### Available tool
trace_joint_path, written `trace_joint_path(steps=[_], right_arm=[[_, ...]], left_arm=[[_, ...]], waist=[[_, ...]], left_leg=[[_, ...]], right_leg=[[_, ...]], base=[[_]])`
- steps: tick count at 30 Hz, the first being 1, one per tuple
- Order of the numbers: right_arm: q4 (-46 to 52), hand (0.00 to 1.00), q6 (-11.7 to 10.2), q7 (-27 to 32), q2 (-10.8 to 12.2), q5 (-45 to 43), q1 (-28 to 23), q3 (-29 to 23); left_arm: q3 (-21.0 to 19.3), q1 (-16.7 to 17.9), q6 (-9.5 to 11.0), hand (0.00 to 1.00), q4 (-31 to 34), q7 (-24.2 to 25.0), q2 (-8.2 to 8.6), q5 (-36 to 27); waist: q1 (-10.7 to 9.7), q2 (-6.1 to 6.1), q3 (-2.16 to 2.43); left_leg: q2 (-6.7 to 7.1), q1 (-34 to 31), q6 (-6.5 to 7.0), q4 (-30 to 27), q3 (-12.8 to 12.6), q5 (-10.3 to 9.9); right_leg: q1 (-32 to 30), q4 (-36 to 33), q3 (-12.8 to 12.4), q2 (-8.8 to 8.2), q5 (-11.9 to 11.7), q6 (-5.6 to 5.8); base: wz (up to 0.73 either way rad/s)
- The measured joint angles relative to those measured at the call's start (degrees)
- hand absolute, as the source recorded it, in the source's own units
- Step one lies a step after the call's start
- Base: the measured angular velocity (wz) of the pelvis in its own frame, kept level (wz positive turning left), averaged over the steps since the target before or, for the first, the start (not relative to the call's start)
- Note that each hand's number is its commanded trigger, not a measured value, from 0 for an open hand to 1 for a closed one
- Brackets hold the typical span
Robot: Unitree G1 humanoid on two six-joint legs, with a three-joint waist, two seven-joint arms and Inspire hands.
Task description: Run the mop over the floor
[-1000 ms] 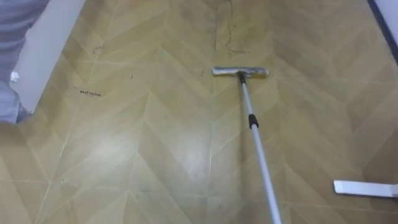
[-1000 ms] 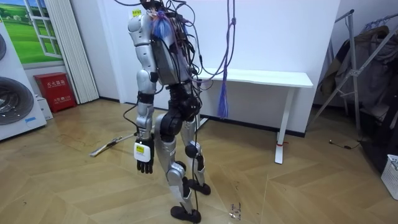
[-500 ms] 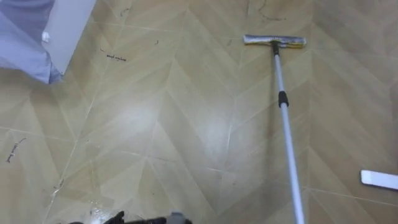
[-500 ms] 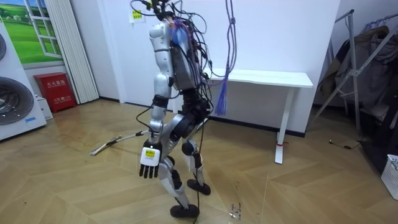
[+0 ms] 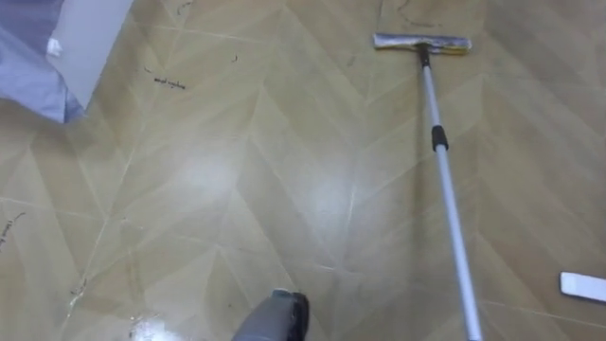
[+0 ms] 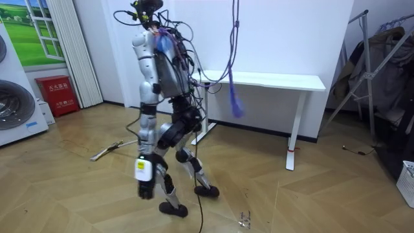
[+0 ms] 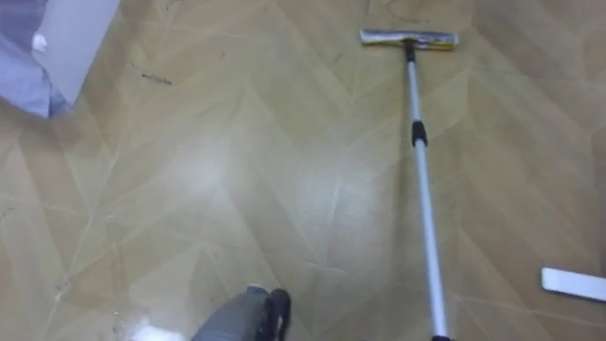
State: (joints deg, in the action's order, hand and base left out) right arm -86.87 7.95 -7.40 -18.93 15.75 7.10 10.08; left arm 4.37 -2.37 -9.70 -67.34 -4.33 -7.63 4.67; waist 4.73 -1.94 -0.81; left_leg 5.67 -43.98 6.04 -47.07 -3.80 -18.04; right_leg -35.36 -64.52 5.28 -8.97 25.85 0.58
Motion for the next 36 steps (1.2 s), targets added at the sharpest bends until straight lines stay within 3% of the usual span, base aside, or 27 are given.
trace_joint_path(steps=[1,2,4,5,8,9,10,12,14,15,16,17,18,19,21,23,24,25,26,27,28,29,30,31,32,34,36], right_arm=[[0.0,1.00,0.6,0.7,-0.5,-0.1,-2.9,0.1],[0.0,1.00,1.0,0.9,-0.4,-0.1,-4.1,0.1],[0.1,1.00,2.0,1.2,1.1,-0.2,-7.3,0.7],[0.1,1.00,2.1,1.2,1.4,-0.2,-7.8,0.8],[0.2,1.00,2.5,1.6,3.5,-0.7,-9.7,1.1],[0.3,1.00,3.6,1.7,3.9,-1.4,-9.6,0.9],[0.8,1.00,5.0,2.0,3.8,-3.6,-9.1,-0.3],[0.8,1.00,6.7,3.0,3.7,-7.6,-5.7,-1.7],[0.0,1.00,8.5,3.4,2.7,-10.6,-0.2,-2.3],[0.1,1.00,8.8,3.9,1.6,-12.0,4.1,-2.0],[0.3,1.00,8.4,4.4,0.9,-12.1,8.7,-0.2],[0.5,1.00,7.9,4.5,0.5,-12.0,10.9,0.7],[1.0,1.00,6.6,4.7,0.0,-11.6,14.9,1.5],[2.4,1.00,5.4,4.7,-0.1,-10.4,17.6,2.1],[2.6,1.00,3.4,4.0,0.0,-8.5,21.2,2.8],[3.8,1.00,3.3,3.6,0.6,-7.5,21.1,2.7],[4.4,1.00,3.3,3.4,1.0,-6.6,19.8,2.8],[4.4,1.00,3.3,2.9,1.1,-5.7,17.7,2.8],[4.4,1.00,3.3,2.6,0.9,-4.9,16.2,2.9],[4.3,1.00,3.2,2.3,0.6,-4.0,12.8,2.9],[3.8,1.00,3.2,2.3,0.0,-4.0,9.4,2.9],[3.2,1.00,3.2,2.5,-0.2,-4.0,7.6,2.8],[1.4,1.00,3.3,2.9,-0.7,-4.0,4.2,2.8],[1.1,1.00,3.4,4.0,-1.0,-4.0,-0.2,2.6],[1.1,1.00,3.4,4.4,-0.9,-3.8,-2.0,2.6],[1.1,1.00,3.7,5.6,0.0,-2.8,-6.4,2.6],[1.3,1.00,3.7,6.2,1.5,-2.6,-8.8,2.5]], left_arm=[[-0.5,0.1,0.0,0.00,0.9,-0.1,0.06,0.0],[-1.1,0.0,0.0,0.00,1.0,-0.2,0.10,0.0],[-1.8,-0.2,-0.3,0.00,2.3,-1.1,0.19,-0.1],[-1.6,-0.2,-0.3,0.00,2.8,-1.3,0.42,-0.2],[-1.1,-0.2,-0.3,0.00,3.7,-1.5,0.92,-0.7],[-1.0,0.1,-0.4,0.00,3.8,-1.6,1.08,-0.9],[-1.1,1.0,-0.4,0.00,3.8,-1.7,1.23,-2.1],[-1.2,1.2,-1.1,0.00,3.0,-1.7,0.77,-2.9],[-1.1,0.4,-1.7,0.00,2.1,-1.8,-0.06,-3.0],[-0.8,-0.2,-1.7,0.00,1.7,-2.1,-0.55,-3.4],[-0.4,-0.9,-1.7,0.00,1.5,-2.8,-0.86,-4.4],[0.0,-1.4,-1.7,0.00,1.6,-3.0,-1.10,-4.6],[0.2,-2.5,-1.8,0.00,1.2,-3.1,-1.60,-4.5],[0.2,-3.1,-1.7,0.00,1.5,-3.6,-2.04,-4.7],[0.3,-2.7,-2.0,0.00,2.6,-4.2,-2.28,-4.6],[0.3,-1.8,-2.0,0.00,3.2,-4.1,-2.13,-4.5],[0.3,-1.0,-1.9,0.00,3.2,-3.8,-2.05,-4.0],[0.1,-0.2,-2.1,0.00,2.8,-3.2,-1.82,-3.8],[0.1,-0.1,-2.2,0.00,2.9,-2.7,-1.70,-3.8],[0.2,-0.1,-2.3,0.00,2.9,-1.7,-1.63,-3.8],[0.2,-0.4,-2.3,0.00,2.9,-1.0,-1.43,-3.8],[0.2,-0.5,-2.3,0.00,2.9,-0.9,-1.17,-3.8],[0.1,-0.7,-1.9,0.00,3.2,-0.8,-0.63,-3.9],[0.1,-0.5,-1.3,0.00,3.4,-0.9,-0.12,-3.9],[0.1,-0.4,-1.1,0.00,3.4,-1.0,-0.04,-3.9],[0.4,-0.4,-0.3,0.00,3.8,-1.9,0.08,-3.8],[0.4,0.2,-0.2,0.00,3.9,-2.8,-0.01,-4.2]], waist=[[0.1,-0.75,0.35],[0.1,-1.06,0.39],[-1.5,-2.24,-0.10],[-2.1,-2.65,-0.20],[-4.2,-2.97,-0.11],[-4.3,-2.91,-0.13],[-4.1,-2.91,-0.17],[-4.0,-3.45,-0.03],[-3.0,-2.88,-0.41],[-1.2,-2.35,-0.76],[0.5,-1.97,-0.93],[0.7,-1.64,-1.08],[1.4,-0.60,-1.62],[2.5,0.71,-2.20],[3.6,1.89,-2.16],[3.7,2.92,-2.10],[3.9,3.33,-2.11],[4.1,3.62,-1.80],[4.1,3.53,-1.68],[3.8,3.39,-0.96],[2.8,2.94,-0.62],[2.8,2.87,-0.59],[2.7,2.30,-0.36],[1.7,1.11,0.32],[1.4,0.36,0.64],[-0.1,-2.60,0.51],[-1.2,-3.50,0.67]], left_leg=[[0.10,1.0,0.32,-0.1,0.1,-1.3],[0.06,1.7,0.32,0.0,0.4,-1.9],[0.03,4.1,0.36,1.5,1.4,-3.0],[0.04,4.6,0.26,2.0,1.7,-3.1],[-0.07,7.9,-1.07,4.5,2.9,-4.3],[-0.50,9.9,-1.86,4.5,3.1,-5.7],[-1.41,12.0,-3.10,3.9,3.7,-7.3],[-2.75,13.1,-4.39,0.6,4.3,-8.2],[-4.60,12.0,-5.54,-7.0,4.4,-7.5],[-5.74,10.3,-6.98,-12.7,4.3,-5.8],[-6.71,8.6,-7.37,-17.8,4.4,-3.5],[-6.99,7.5,-7.62,-19.9,4.4,-2.0],[-7.05,5.4,-7.81,-22.3,4.3,-1.3],[-6.93,3.0,-7.62,-21.4,4.1,-1.5],[-6.10,-0.1,-7.58,-15.4,3.9,-1.6],[-4.57,-1.4,-7.61,-4.1,3.9,-1.1],[-3.89,-1.8,-6.43,2.6,3.2,1.4],[-3.80,-1.9,-5.01,5.7,2.0,4.9],[-3.80,-1.8,-4.44,6.6,1.8,6.1],[-4.01,-1.2,-3.11,6.8,0.6,6.9],[-3.51,-0.7,-0.92,6.0,-0.4,6.1],[-2.79,-0.3,-0.48,5.6,-0.6,5.3],[-1.52,0.9,0.32,4.6,-0.7,3.3],[-0.43,2.2,0.89,4.1,-0.3,1.5],[-0.05,2.8,1.01,4.1,0.2,1.0],[0.01,4.9,1.11,5.4,0.8,-0.7],[-0.03,6.9,0.59,7.0,0.8,-1.3]], right_leg=[[-2.6,-4.2,-1.5,0.30,-4.5,0.30],[-3.6,-5.9,-2.2,0.62,-6.0,0.13],[-8.0,-4.6,-3.5,1.52,-5.5,0.52],[-9.2,-2.6,-3.6,1.67,-5.1,0.64],[-12.3,14.4,-4.7,1.99,-5.9,0.24],[-11.7,18.9,-4.5,1.98,-9.1,-0.06],[-9.6,19.0,-2.8,2.20,-10.0,-0.69],[-7.0,18.0,-1.1,3.62,-8.3,-3.24],[-5.5,15.9,-0.4,5.22,-5.9,-4.34],[-4.9,14.0,-0.5,6.31,-4.1,-5.30],[-4.5,12.6,-0.8,7.41,-2.7,-6.06],[-4.3,12.0,-0.7,7.62,-2.1,-6.42],[-4.1,11.2,-0.9,7.88,-0.9,-6.69],[-3.6,11.3,-1.0,8.38,-0.2,-7.11],[-2.1,12.3,-0.3,8.57,0.3,-7.92],[1.0,14.8,0.0,8.91,1.2,-7.88],[3.4,16.8,0.0,9.39,1.7,-7.79],[6.0,19.0,0.1,9.43,2.3,-7.30],[7.2,20.0,0.3,9.43,2.6,-6.99],[8.7,20.7,0.2,9.17,3.4,-6.16],[8.6,17.9,-0.2,8.34,3.7,-5.42],[7.7,14.9,-0.3,7.49,3.1,-4.35],[5.2,8.0,-0.4,5.66,0.8,-1.37],[3.0,2.2,-0.6,4.78,-2.7,-0.14],[1.9,0.6,-0.9,4.64,-3.4,0.07],[-5.7,-0.9,-2.5,4.13,-3.4,0.03],[-10.3,4.4,-3.2,2.58,-3.6,0.18]], base=[[0.07],[-0.21],[0.00],[0.20],[0.10],[0.00],[-0.10],[-0.17],[-0.17],[-0.33],[-0.31],[-0.04],[0.16],[0.13],[0.13],[0.32],[0.17],[0.15],[0.22],[0.52],[0.55],[0.51],[0.34],[0.31],[0.23],[0.03],[-0.11]])
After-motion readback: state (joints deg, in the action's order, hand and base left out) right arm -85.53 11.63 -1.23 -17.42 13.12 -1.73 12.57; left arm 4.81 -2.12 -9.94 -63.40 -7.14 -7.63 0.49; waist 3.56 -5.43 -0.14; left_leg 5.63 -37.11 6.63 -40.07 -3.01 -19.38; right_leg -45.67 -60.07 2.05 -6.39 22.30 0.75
